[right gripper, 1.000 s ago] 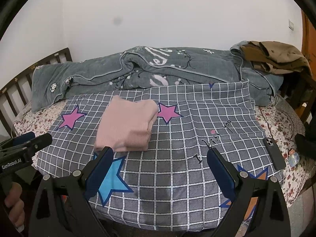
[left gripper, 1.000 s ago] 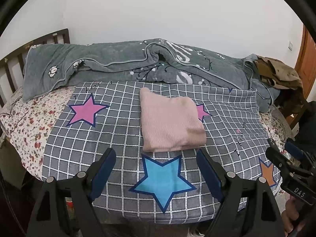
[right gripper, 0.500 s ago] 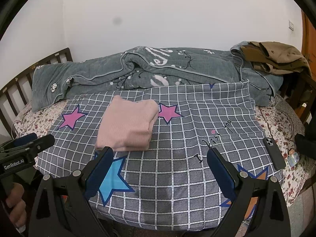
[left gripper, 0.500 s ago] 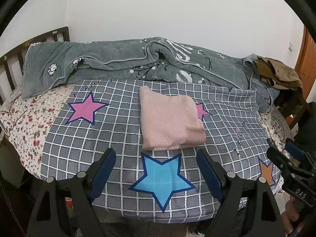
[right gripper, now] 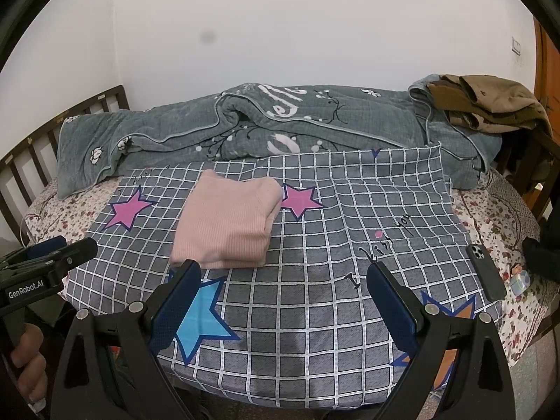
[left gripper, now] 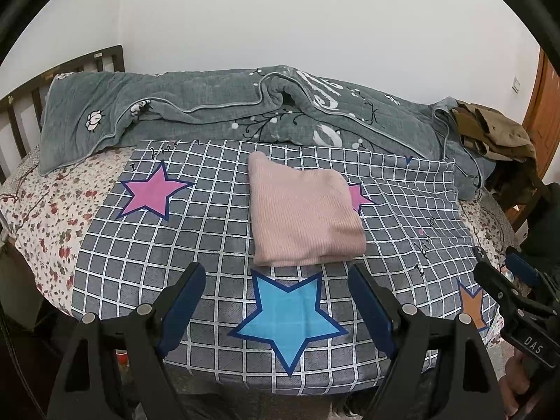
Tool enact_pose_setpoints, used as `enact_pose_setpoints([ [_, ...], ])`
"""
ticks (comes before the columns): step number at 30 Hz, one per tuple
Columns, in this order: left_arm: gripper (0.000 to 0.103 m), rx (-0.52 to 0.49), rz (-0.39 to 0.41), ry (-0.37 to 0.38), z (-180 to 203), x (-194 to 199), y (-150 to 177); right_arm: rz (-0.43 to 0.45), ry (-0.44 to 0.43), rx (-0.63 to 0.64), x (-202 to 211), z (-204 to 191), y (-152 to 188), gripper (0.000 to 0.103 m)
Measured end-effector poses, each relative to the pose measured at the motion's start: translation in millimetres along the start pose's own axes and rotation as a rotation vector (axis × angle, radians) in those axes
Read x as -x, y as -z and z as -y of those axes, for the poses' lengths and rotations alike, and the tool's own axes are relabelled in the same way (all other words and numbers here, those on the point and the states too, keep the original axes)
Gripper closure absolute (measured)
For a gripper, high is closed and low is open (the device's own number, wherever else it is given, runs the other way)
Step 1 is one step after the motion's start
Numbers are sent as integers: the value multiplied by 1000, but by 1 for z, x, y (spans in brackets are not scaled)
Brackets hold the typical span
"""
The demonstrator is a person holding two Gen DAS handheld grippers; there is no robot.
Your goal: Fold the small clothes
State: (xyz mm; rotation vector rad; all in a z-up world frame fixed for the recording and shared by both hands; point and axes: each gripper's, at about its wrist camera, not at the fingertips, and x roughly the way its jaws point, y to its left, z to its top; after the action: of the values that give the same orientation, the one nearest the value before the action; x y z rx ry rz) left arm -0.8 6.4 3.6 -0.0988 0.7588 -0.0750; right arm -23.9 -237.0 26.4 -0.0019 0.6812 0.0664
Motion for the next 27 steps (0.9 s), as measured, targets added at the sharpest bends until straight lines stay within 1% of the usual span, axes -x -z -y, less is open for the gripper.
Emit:
enact_pose_setpoints([
  [27,20,2,0,7,1,1,3,1,-5,-2,1,-2,0,9],
])
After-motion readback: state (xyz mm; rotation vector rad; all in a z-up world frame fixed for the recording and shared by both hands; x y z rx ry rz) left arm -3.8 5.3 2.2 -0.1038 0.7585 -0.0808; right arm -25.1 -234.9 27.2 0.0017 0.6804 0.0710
